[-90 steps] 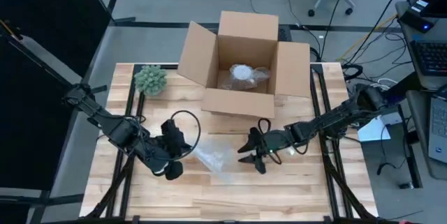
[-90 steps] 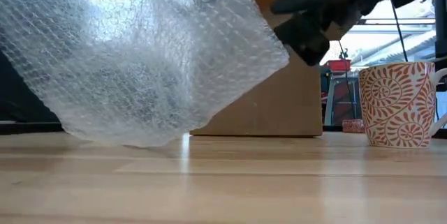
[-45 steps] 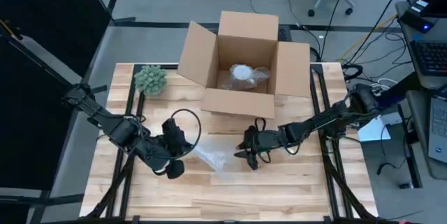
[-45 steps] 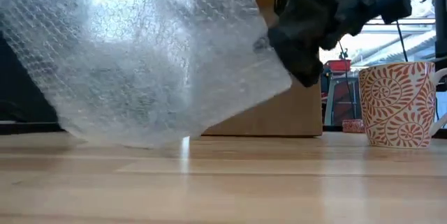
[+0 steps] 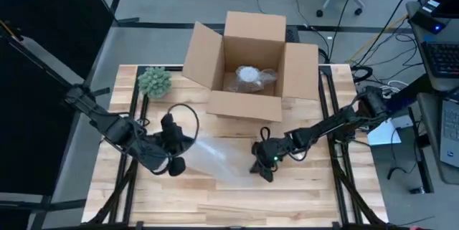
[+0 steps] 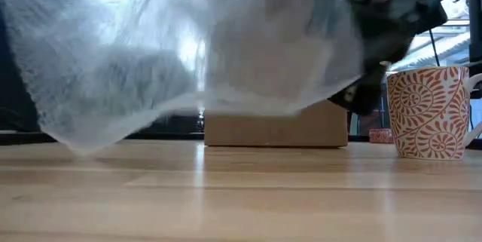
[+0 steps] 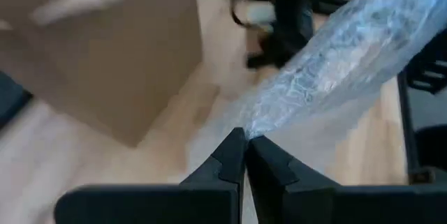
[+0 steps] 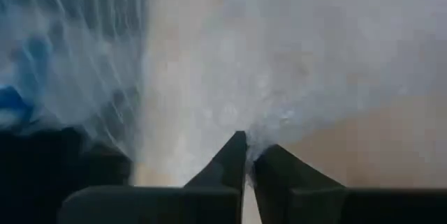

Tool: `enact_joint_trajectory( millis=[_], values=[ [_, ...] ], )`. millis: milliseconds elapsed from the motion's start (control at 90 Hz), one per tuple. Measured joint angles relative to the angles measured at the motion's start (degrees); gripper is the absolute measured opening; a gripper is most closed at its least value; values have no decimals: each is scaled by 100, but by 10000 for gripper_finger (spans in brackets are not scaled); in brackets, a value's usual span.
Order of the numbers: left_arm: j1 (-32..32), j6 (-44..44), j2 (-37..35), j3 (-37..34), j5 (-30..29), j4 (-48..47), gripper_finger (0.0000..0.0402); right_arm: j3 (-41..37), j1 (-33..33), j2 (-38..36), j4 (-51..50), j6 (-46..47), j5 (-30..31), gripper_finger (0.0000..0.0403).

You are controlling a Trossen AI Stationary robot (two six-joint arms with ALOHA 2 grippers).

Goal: Wrap mug
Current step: Wrap the orange mug with bubble wrap

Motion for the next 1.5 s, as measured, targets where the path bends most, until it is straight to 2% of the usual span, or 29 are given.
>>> enact_joint_trajectory(
  millis=[100,267,400,478,578,722,833,1033,1189,1300,1389,1500],
  values=[
    [1,-31,-92,0,-279,-314,0,0,173,0,-188,398,-602,1],
    [43,-35,-108,0,-292,-688,0,4,409,-12,-117,1251,-1650,1],
    [56,-35,-106,0,-375,-771,0,2,557,-115,56,1814,-2735,1],
    [58,-37,-92,1,-388,-761,0,-2,578,-220,265,1871,-2993,1],
    [27,-51,5,-123,-308,-706,0,5,556,-263,305,1585,-2651,2],
    [-83,-225,228,-394,-65,-696,0,2,595,-251,-266,898,-1304,6],
    [-164,-624,461,-674,-11,-601,0,0,578,-249,-886,465,-409,24],
    [-192,-1240,920,-1121,262,-318,0,2,585,-249,-1714,207,351,70],
    [-44,-1404,1386,-1262,263,-150,0,0,549,-247,-2044,169,395,116],
    [106,-1405,1751,-1555,283,386,0,0,462,-262,-1926,27,229,145],
    [240,-1380,2068,-1837,618,951,0,0,416,-284,-1590,-173,-57,159],
    [358,-1371,2447,-2160,945,1555,0,0,486,-293,-1337,-545,-8,165]
  ],
)
